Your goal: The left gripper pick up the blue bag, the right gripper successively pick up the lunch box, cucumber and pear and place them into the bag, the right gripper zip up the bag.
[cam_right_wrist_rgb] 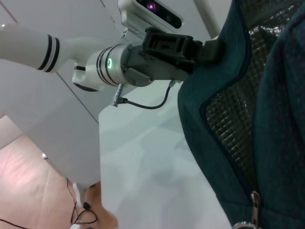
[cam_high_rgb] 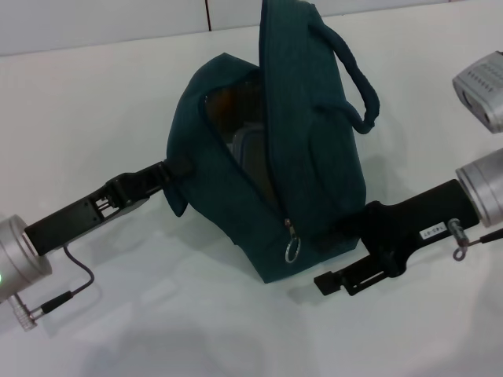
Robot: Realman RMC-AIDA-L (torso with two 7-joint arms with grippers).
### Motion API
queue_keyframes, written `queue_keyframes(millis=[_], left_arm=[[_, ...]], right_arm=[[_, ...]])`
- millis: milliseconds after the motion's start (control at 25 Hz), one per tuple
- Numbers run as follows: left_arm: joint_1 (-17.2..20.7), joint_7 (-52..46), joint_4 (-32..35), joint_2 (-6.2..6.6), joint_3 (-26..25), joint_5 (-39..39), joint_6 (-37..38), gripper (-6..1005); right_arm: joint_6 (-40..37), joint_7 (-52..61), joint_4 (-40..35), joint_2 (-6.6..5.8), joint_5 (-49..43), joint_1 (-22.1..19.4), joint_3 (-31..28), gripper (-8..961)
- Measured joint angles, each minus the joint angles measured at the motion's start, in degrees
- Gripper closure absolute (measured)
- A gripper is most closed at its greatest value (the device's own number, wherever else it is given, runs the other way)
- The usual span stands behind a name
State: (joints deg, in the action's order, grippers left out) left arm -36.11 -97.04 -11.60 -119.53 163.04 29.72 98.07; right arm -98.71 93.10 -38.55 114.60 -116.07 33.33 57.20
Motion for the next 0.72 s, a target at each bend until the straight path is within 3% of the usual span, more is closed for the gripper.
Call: queue_keyframes(millis=[120, 720], left_arm=[[-0.03, 0.01, -0.01, 0.00, -0.01, -0.01, -0.61, 913], [-0.57, 0.01, -0.36, 0.09, -0.01, -0.09, -1.93, 913]], right_arm=[[1.33, -0.93, 0.07, 0.63, 0.02, 0.07, 0.03, 171], [6.81, -6.04, 7.50, 1.19, 3.05, 4.23, 0.07, 172]])
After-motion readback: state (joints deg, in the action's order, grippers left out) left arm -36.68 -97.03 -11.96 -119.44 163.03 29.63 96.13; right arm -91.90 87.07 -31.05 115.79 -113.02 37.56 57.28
